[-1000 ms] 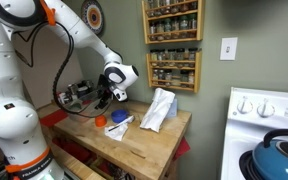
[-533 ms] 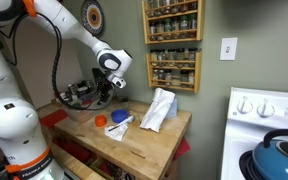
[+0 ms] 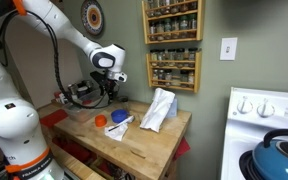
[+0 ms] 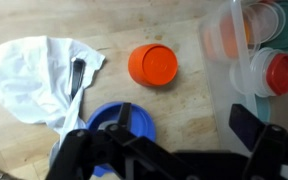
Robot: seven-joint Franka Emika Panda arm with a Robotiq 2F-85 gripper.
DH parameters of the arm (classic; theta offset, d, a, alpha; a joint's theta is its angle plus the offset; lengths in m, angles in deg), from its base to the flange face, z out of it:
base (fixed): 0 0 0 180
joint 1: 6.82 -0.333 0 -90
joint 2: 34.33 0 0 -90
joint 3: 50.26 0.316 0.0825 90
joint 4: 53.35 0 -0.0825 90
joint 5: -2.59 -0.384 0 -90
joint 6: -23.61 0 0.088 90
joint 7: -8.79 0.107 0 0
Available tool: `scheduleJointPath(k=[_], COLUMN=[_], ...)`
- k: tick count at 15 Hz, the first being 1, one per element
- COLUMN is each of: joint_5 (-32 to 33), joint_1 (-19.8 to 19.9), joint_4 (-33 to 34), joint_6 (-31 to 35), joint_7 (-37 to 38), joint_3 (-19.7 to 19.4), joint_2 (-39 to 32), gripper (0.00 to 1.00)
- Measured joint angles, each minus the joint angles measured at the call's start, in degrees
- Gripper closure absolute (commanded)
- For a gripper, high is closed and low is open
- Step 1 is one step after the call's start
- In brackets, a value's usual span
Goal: Remove the blue bowl with the orange cup, put it on the cupboard and then remove the orange cup from the blue bowl and put it upside down on the cupboard
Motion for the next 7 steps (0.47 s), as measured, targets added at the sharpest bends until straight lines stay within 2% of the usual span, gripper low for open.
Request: scheduleJointPath(k=[2,7], joint_5=[0.0,0.0], joint_1=[-0.3,-0.3], joint_4=[-1.9,-3.0], joint_6=[4.9,6.1], joint_7=[-3.1,-4.3], joint_3=[0.0,0.0], joint_2=[1.2,2.4], gripper=[0.0,0.0])
